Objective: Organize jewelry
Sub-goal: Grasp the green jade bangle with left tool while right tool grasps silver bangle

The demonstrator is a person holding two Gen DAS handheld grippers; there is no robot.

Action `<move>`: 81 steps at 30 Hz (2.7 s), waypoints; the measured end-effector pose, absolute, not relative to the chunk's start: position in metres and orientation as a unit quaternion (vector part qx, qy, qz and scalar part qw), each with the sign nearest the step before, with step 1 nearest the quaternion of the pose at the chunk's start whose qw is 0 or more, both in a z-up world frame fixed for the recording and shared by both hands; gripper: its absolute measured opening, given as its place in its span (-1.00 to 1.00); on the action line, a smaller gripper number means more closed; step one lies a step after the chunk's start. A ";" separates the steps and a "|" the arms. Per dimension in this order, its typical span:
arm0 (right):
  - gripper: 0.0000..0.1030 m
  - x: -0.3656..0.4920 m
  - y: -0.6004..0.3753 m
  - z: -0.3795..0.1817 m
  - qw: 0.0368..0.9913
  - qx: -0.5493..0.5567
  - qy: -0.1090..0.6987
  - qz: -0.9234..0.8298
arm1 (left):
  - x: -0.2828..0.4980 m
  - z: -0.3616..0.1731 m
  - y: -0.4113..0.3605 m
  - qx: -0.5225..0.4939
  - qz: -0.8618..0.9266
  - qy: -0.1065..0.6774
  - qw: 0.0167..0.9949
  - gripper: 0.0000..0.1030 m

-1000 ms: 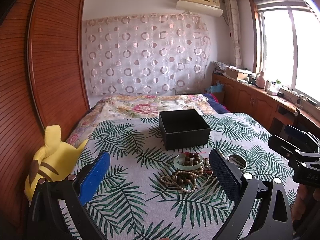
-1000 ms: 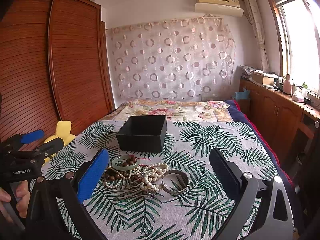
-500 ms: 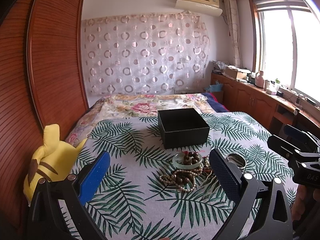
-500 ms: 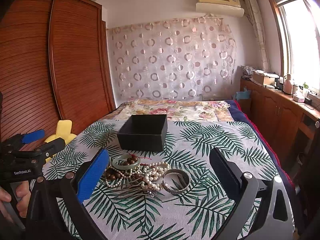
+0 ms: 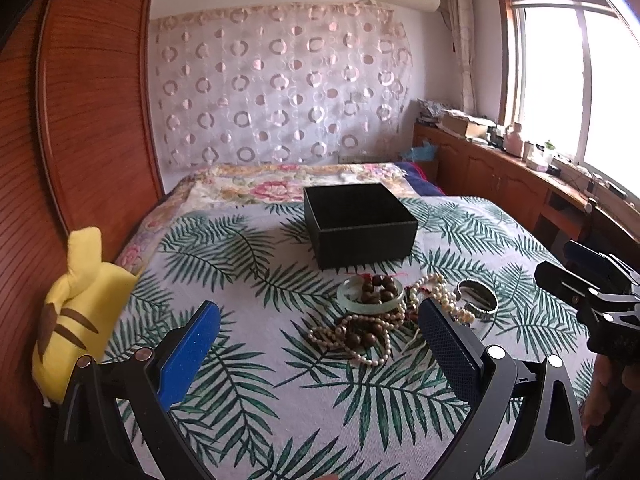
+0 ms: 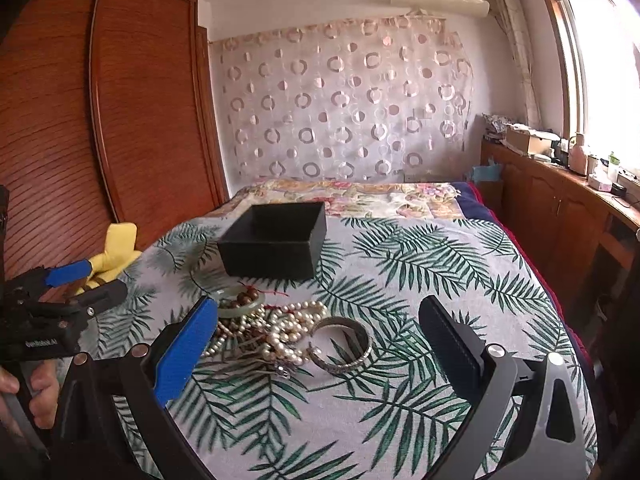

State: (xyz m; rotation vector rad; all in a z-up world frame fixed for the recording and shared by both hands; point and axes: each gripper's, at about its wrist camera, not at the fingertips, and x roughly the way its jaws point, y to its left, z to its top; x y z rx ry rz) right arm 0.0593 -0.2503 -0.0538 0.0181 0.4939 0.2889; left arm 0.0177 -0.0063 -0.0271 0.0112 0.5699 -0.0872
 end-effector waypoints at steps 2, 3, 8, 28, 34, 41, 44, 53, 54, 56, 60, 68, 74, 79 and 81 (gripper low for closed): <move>0.96 0.066 -0.253 -0.062 0.957 -0.005 0.255 0.136 | 0.021 -0.033 -0.007 0.007 -0.048 0.285 0.957 0.86; 0.96 0.069 -0.255 -0.065 0.957 -0.007 0.257 0.136 | 0.024 -0.036 -0.008 0.009 -0.049 0.287 0.957 0.86; 0.96 0.081 -0.263 -0.081 0.949 -0.016 0.282 0.138 | 0.034 -0.047 -0.009 0.018 -0.055 0.296 0.953 0.86; 0.82 0.099 -0.258 -0.097 0.916 -0.035 0.334 0.219 | 0.113 -0.080 -0.022 0.026 -0.156 0.393 0.906 0.86; 0.63 0.105 -0.257 -0.100 0.914 -0.048 0.340 0.217 | 0.131 -0.089 -0.040 0.036 -0.187 0.415 0.890 0.86; 0.63 0.105 -0.263 -0.097 0.916 -0.043 0.338 0.212 | 0.153 -0.099 -0.049 0.023 -0.201 0.444 0.873 0.72; 0.63 0.106 -0.264 -0.097 0.916 -0.044 0.338 0.210 | 0.159 -0.103 -0.049 0.015 -0.201 0.455 0.868 0.56; 0.52 0.121 -0.261 -0.103 0.902 -0.058 0.362 0.228 | 0.157 -0.101 -0.041 0.004 -0.204 0.442 0.873 0.34; 0.42 0.124 -0.260 -0.105 0.900 -0.059 0.367 0.230 | 0.156 -0.101 -0.040 0.003 -0.203 0.440 0.875 0.33; 0.24 0.131 -0.260 -0.106 0.896 -0.058 0.374 0.233 | 0.154 -0.098 -0.036 -0.001 -0.204 0.433 0.878 0.33; -0.15 0.147 -0.266 -0.107 0.891 -0.053 0.390 0.226 | 0.148 -0.091 -0.031 -0.004 -0.200 0.416 0.887 0.33; -0.62 0.164 -0.259 -0.121 0.875 -0.086 0.423 0.219 | 0.140 -0.073 -0.031 0.000 -0.196 0.387 0.901 0.33; -0.88 0.164 -0.255 -0.120 0.873 -0.108 0.421 0.222 | 0.146 -0.061 -0.030 0.003 -0.188 0.373 0.909 0.34; -0.90 0.168 -0.260 -0.106 0.885 -0.106 0.399 0.216 | 0.158 -0.047 -0.030 0.007 -0.181 0.360 0.915 0.34; -0.90 0.170 -0.260 -0.097 0.891 -0.103 0.387 0.214 | 0.164 -0.043 -0.030 0.009 -0.180 0.357 0.917 0.34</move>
